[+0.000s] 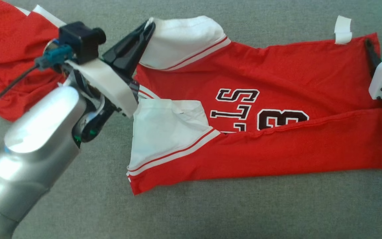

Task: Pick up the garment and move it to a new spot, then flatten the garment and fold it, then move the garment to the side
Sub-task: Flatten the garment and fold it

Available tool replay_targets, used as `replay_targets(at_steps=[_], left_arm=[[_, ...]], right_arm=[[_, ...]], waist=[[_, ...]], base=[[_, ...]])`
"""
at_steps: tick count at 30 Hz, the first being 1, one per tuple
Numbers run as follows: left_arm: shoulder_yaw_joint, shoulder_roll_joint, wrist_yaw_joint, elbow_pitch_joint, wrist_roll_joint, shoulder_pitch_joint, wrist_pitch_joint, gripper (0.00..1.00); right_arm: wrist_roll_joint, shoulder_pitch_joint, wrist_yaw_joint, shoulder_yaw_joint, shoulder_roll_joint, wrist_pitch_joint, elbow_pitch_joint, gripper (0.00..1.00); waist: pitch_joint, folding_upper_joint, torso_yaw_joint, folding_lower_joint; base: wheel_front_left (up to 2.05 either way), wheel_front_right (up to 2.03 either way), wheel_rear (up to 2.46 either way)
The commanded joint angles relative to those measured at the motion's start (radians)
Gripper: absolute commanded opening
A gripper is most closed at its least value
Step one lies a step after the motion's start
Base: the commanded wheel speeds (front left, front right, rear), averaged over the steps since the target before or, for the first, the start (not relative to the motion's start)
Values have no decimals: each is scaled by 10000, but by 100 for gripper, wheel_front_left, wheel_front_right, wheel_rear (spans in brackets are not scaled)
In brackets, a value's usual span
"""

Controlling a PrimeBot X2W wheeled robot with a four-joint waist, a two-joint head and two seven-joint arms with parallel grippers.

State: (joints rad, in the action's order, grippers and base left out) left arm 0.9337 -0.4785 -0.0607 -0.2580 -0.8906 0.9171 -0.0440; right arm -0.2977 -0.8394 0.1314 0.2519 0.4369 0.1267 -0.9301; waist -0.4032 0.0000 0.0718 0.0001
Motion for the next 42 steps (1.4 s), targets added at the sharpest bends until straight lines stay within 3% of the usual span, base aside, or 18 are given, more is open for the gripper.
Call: replay_targets(at_steps=[1, 7, 8, 9, 24, 37, 42], left_arm=[[-443, -379, 74, 227, 93, 652, 3, 0], [-491, -271, 83, -115, 126, 976, -9, 0], [-512, -262, 88, -207, 123, 1012, 12, 0], [-528, -253, 71, -369, 132, 1075, 53, 0], [-900, -124, 97, -1617, 86, 1567, 665, 0], [-1137, 492, 258, -3959, 1140, 3958, 1934, 0], [-1017, 828, -54, -4818, 1217, 4161, 2363, 0]], right_arm=[[49, -226, -7, 198, 91, 4, 86, 100], [-203, -490, -7, 761, 98, 444, -350, 100], [-306, -511, -7, 866, 92, 535, -396, 67], [-504, -566, -7, 1063, 119, 624, -427, 0], [-1655, -1527, -7, 1450, 244, -515, -97, 0], [-1732, -3351, -7, 973, -153, -2080, -380, 0], [-1933, -3461, -7, 978, -375, -2370, -620, 0]], waist=[[-113, 0, 18, -1], [-308, 0, 28, -1], [-321, 0, 18, -1], [-344, 0, -3, -1], [-112, 0, -296, -1], [-538, 0, -617, -1], [-397, 0, -658, -1]], base=[[0, 0, 0], [0, 0, 0], [0, 0, 0], [0, 0, 0], [0, 0, 0], [0, 0, 0], [0, 0, 0]])
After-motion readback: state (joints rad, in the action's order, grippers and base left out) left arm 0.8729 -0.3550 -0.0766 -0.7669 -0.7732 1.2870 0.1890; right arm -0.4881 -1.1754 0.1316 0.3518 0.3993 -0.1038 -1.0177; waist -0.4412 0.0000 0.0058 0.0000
